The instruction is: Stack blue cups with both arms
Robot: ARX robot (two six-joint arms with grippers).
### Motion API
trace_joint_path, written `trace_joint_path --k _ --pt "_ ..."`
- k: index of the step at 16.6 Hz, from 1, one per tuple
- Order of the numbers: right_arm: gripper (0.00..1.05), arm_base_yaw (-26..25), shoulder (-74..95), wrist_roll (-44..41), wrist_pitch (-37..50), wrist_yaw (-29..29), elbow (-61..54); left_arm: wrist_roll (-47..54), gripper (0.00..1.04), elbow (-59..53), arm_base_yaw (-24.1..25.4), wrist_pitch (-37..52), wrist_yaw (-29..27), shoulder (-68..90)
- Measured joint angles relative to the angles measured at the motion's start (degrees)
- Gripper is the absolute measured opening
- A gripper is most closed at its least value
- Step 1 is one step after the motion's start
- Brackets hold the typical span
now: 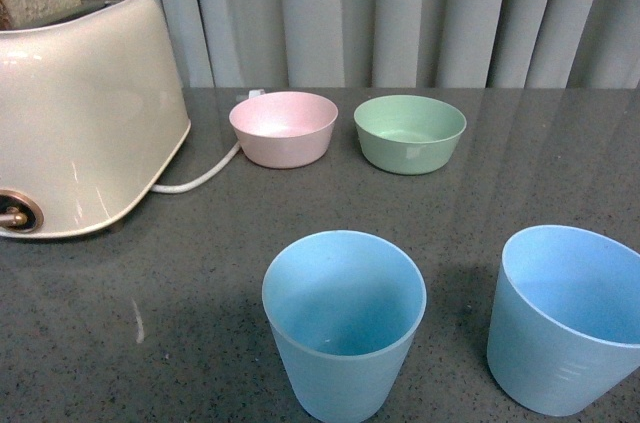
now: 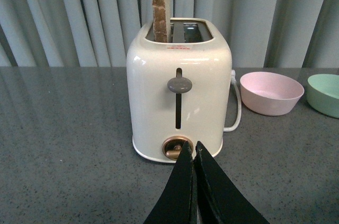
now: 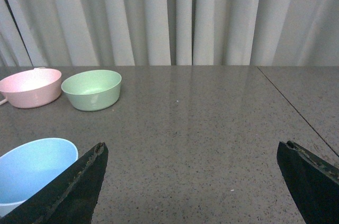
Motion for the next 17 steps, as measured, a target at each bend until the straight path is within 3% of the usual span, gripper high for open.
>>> trace_joint_path --k 16,17 --pt "0.98 0.0 0.0 0.0 0.0 0.0 0.0 0.0 0.01 -2.1 0.0 -10.2 0.0 -13.4" --pt "0.98 0.0 0.0 0.0 0.0 0.0 0.0 0.0 0.01 -2.0 0.0 -15.7 0.0 -17.0"
